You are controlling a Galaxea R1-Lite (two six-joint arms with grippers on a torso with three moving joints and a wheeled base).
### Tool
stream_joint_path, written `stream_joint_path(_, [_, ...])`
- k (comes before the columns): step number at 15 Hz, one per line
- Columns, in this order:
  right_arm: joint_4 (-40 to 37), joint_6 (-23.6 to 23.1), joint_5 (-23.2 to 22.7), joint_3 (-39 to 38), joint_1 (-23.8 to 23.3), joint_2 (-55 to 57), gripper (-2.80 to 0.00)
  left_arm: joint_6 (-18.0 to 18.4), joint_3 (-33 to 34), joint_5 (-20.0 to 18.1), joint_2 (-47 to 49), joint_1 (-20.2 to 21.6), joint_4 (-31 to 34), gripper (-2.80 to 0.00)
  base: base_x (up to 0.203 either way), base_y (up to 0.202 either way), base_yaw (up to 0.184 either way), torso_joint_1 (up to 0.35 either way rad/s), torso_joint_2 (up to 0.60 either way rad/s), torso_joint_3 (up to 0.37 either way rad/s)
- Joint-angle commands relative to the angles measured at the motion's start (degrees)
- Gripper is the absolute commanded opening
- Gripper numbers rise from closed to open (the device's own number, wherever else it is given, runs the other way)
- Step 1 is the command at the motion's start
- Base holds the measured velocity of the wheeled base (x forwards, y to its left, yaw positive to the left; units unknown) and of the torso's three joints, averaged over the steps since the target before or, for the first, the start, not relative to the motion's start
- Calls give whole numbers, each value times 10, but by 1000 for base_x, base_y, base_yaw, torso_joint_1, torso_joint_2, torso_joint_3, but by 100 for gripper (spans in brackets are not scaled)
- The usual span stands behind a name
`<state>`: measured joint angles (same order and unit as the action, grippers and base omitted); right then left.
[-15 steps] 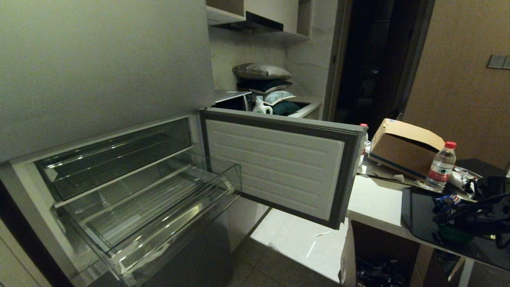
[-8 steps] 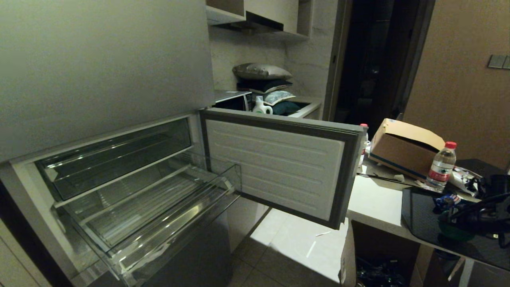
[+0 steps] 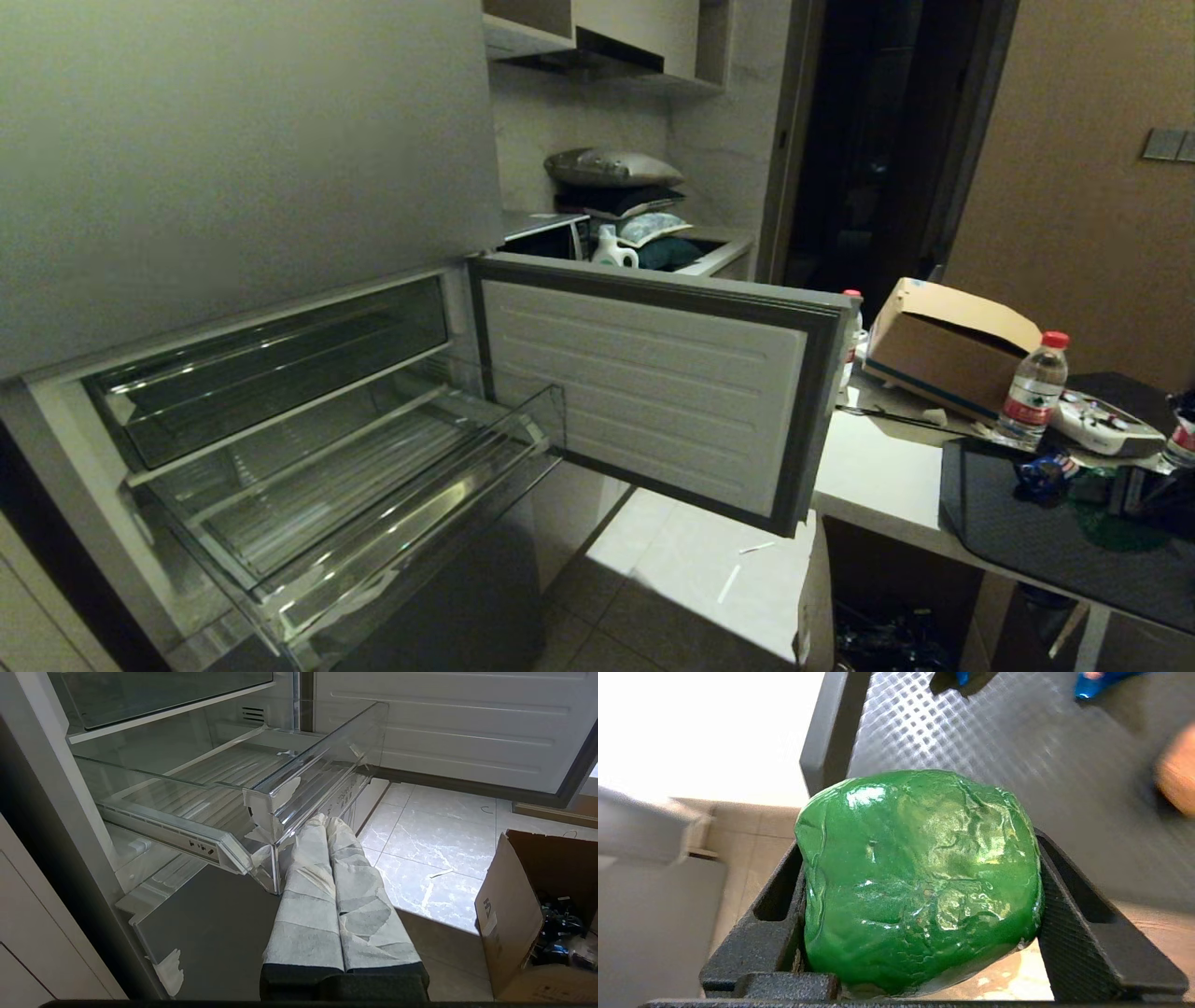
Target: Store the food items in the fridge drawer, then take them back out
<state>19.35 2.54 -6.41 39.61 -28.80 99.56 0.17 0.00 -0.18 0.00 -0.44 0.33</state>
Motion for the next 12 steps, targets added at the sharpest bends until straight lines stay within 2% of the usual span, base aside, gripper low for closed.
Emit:
stream_joint_path(1, [-2,1,-1,-61,-1,-134,-280,0,0,0,1,0,0,-280,0,0,0,0,0,0])
stream_joint_path(8, [-9,-14,-1,-136,-9,-261,-280,0,0,0,1,0,0,-280,0,0,0,0,0,0])
stream_joint_path(10, [-20,-35,-1,-135,-9,-282,-280,0,0,0,1,0,-1,-280,-4,-8,134,-1,-4,7])
stream_joint_path(12, [-21,-77,-3,-136,-8,-299,-280,0,0,0,1,0,0,-280,-2,-6,176,8,7,1])
